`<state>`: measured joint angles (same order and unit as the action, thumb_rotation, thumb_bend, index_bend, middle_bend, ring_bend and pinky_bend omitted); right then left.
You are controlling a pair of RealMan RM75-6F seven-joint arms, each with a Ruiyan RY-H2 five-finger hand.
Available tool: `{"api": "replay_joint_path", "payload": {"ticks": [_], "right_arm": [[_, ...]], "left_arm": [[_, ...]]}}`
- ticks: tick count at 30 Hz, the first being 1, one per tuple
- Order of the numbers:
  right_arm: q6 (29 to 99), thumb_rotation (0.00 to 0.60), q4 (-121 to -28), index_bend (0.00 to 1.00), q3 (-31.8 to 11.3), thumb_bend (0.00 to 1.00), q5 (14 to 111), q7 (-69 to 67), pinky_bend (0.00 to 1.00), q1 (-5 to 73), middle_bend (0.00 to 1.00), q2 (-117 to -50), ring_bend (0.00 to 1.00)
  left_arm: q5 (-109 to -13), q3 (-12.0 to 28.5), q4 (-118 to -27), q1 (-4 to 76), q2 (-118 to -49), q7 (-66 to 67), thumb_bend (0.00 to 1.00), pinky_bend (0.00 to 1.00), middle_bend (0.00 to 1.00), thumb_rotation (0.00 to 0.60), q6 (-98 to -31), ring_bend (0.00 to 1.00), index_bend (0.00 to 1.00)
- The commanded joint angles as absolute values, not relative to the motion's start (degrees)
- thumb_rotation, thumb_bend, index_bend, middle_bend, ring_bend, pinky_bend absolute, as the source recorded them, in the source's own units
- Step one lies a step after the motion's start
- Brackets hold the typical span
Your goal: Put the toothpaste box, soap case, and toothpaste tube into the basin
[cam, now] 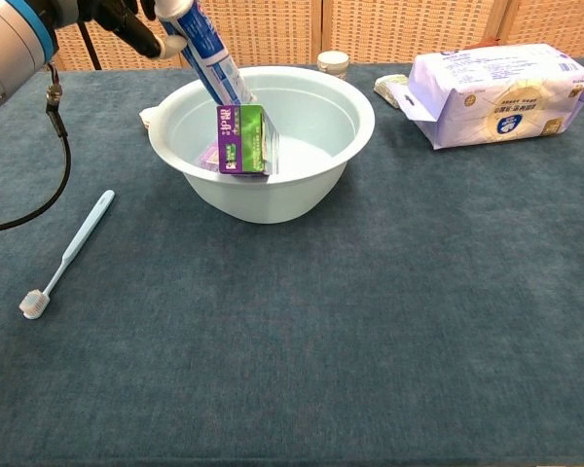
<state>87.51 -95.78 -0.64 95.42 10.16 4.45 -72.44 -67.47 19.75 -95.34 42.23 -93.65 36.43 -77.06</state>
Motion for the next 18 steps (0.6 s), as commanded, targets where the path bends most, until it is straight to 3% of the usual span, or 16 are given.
{"api": "replay_joint_path", "payload": {"ticks": [1,4,7,13,18], "right_arm": [[87.6,0.6,-95.8,0.0,-0.6,0.13,95.5,10.2,0.05,4.4,0.0,-72.4,0.0],[87.6,0.6,-95.8,0.0,-0.5,0.13,95.7,10.3,0.05,4.4,0.0,-72.5,0.0],[87.6,0.6,-95.7,0.0,-0.5,0.13,95.8,10.5,0.05,4.5,0.0,-72.7,0.0],[87.6,0.6,-95.7,0.0,-0.4,0.13,95.9,10.7,0.05,4.5,0.0,-72.8,0.0],[87.7,0.6,-95.7,0.0,-0.4,0.13,95.8,10.7,0.05,4.4,0.0,-72.8,0.0]], "left_arm": [[-66.0,18.8,-96.2,42.0,-92.9,35.2,0.31,0.42,0.21,0.6,-75.1,0.29,0.5],[-64.7,18.5,-97.3,41.8,-91.5,34.7,0.26,0.29,0.03,0.6,-73.6,0.1,0.26],[-64.7,18.3,-98.3,41.6,-90.5,33.9,0.22,0.18,0.0,0.6,-73.2,0.0,0.13],[-64.0,18.7,-99.5,41.2,-88.9,33.6,0.16,0.05,0.0,0.6,-73.7,0.0,0.0],[-63.9,19.2,-100.9,40.8,-87.6,33.0,0.13,0.02,0.0,0.6,-74.7,0.0,0.0]]}}
